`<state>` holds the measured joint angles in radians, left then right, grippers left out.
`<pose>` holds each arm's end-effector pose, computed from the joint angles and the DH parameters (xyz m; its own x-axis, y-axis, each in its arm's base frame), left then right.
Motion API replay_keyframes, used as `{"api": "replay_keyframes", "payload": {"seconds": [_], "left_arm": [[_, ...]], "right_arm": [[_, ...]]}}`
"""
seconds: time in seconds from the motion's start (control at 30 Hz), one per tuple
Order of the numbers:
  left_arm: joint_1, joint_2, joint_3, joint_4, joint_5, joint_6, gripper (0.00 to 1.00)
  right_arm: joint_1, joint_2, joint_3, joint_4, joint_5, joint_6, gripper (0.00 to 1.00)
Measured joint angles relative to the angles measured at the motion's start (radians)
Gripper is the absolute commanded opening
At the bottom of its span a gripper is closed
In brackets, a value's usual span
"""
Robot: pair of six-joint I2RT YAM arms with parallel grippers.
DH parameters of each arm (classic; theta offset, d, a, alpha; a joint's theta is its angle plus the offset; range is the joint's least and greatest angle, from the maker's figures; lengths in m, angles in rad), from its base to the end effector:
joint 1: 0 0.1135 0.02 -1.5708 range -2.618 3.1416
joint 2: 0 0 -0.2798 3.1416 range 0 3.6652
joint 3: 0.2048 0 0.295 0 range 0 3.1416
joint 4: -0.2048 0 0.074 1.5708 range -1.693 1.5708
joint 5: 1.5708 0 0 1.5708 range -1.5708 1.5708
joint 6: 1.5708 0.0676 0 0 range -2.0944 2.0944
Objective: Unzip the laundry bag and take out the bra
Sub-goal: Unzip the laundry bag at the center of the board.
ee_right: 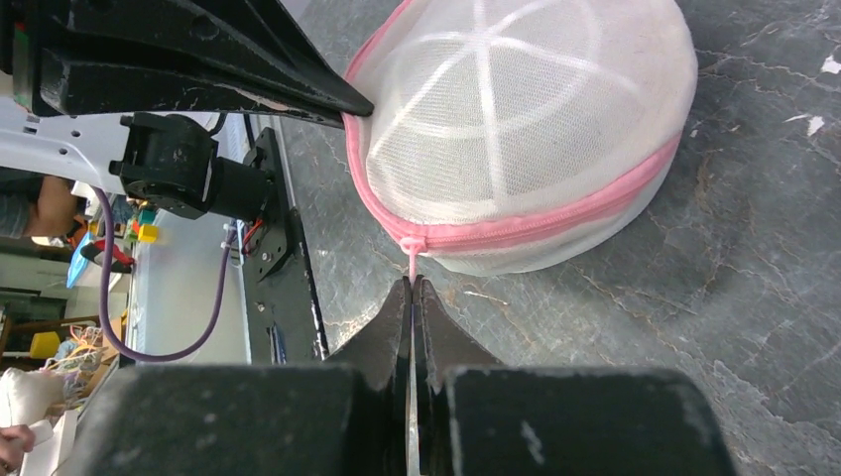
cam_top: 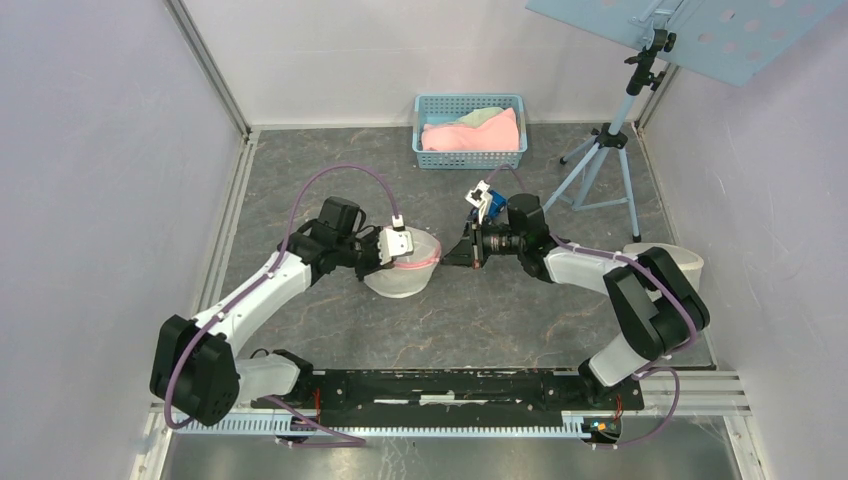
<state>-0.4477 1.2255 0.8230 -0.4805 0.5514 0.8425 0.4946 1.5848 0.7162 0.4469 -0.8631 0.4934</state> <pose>0.2534 -0.1610 0.2172 0.0354 0.6882 -0.7246 0.9648 0.1656 0.2044 0.2959 0.2179 0.1632 -0.7525 -0.0560 -0.6563 -0.6386 0.3061 0.7061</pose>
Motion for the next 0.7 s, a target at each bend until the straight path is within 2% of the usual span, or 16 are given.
{"api": "replay_keyframes", "payload": {"seconds": [0.1,0.17,0.27,0.43,0.57,0.63,0.7], "left_arm": [[0.003,-0.010,0.000,-0.012,0.003,0.016,0.40],[0.000,-0.023,0.002,-0.030,0.008,0.018,0.47],[-0.024,-0.053,0.006,-0.053,0.008,0.015,0.52],[-0.087,-0.079,0.036,-0.059,0.008,-0.010,0.52],[-0.113,-0.060,0.039,-0.041,0.000,-0.042,0.48],[-0.117,-0.034,0.039,-0.030,-0.002,-0.064,0.42],[-0.121,-0.010,0.039,-0.020,-0.005,-0.081,0.32]], "right_arm": [[0.009,0.000,-0.002,0.007,0.000,0.006,0.00],[0.022,0.000,-0.003,0.013,0.000,0.012,0.00],[0.047,0.000,-0.003,0.029,0.000,0.030,0.00],[0.087,0.001,-0.003,0.060,-0.001,0.055,0.00],[0.098,0.003,-0.002,0.071,-0.001,0.068,0.00],[0.099,0.003,-0.002,0.074,0.000,0.071,0.00],[0.099,0.003,-0.002,0.075,0.000,0.071,0.00]]}}
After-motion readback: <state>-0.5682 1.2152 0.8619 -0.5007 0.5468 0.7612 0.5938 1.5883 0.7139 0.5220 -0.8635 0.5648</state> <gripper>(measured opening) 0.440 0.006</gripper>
